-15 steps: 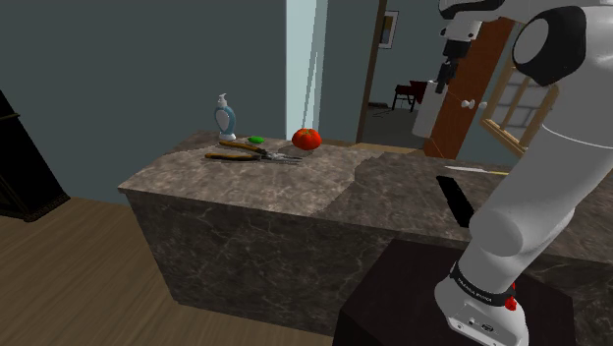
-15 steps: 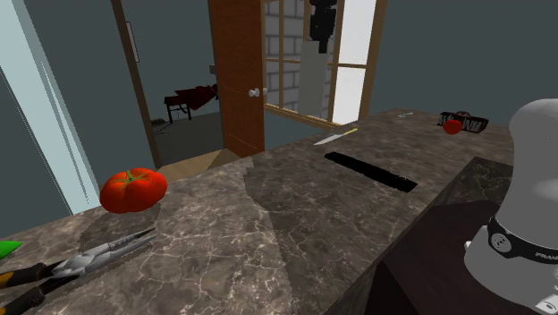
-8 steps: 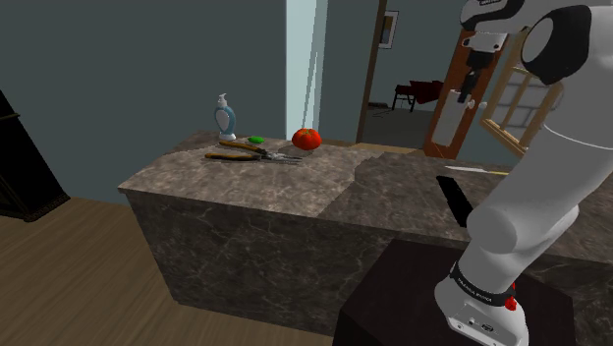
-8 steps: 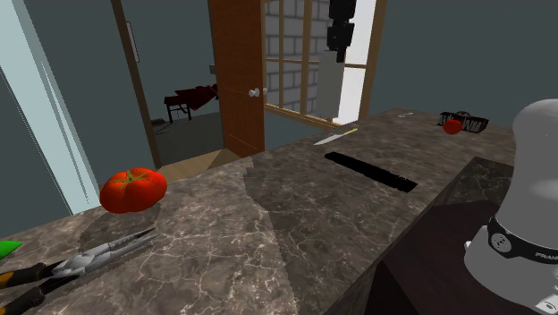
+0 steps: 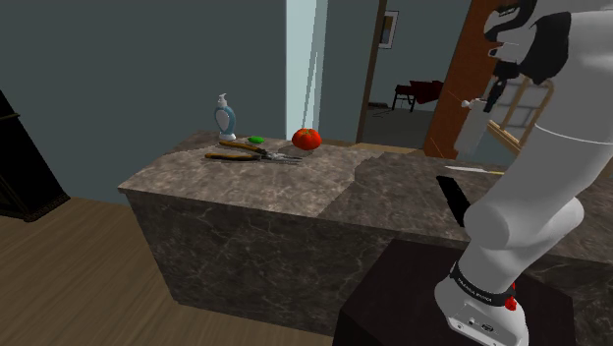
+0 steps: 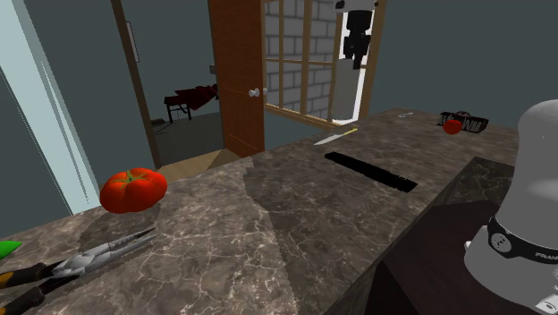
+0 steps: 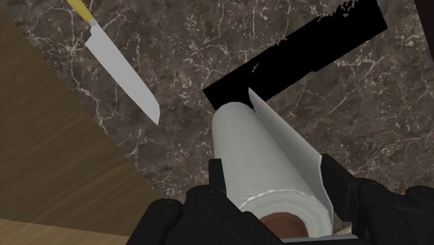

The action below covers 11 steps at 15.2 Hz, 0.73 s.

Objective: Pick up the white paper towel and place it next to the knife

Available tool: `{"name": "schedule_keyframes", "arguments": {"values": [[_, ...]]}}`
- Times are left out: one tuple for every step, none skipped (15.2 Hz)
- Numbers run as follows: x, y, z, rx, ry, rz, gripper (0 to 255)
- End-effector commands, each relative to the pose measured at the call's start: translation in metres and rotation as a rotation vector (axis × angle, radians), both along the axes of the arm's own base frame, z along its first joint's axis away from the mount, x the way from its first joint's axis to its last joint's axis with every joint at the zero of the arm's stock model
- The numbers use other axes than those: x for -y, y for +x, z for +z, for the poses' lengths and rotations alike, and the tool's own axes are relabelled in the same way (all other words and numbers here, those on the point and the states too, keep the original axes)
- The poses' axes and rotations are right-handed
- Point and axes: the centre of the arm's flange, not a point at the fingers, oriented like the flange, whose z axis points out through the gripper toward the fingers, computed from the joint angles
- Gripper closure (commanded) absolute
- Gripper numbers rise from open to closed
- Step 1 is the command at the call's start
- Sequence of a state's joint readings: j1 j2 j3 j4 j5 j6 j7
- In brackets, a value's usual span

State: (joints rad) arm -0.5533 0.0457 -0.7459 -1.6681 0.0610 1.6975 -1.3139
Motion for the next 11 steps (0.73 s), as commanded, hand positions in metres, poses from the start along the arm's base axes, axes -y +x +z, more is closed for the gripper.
{"name": "schedule_keyframes", "arguments": {"values": [[0.014,-0.023,-0.008,0.000,0.000,0.003,255],[0.021,-0.033,-0.012,0.000,0.000,0.003,255],[0.028,-0.044,-0.015,0.000,0.000,0.003,255],[0.035,-0.055,-0.018,0.000,0.000,0.003,255],[0.041,-0.066,-0.022,0.000,0.000,0.003,255],[0.048,-0.076,-0.025,0.000,0.000,0.003,255],[0.055,-0.087,-0.029,0.000,0.000,0.003,255],[0.062,-0.098,-0.032,0.000,0.000,0.003,255],[0.069,-0.109,-0.036,0.000,0.000,0.003,255],[0.076,-0.119,-0.039,0.000,0.000,0.003,255],[0.081,-0.128,-0.042,0.000,0.000,0.003,255]]}}
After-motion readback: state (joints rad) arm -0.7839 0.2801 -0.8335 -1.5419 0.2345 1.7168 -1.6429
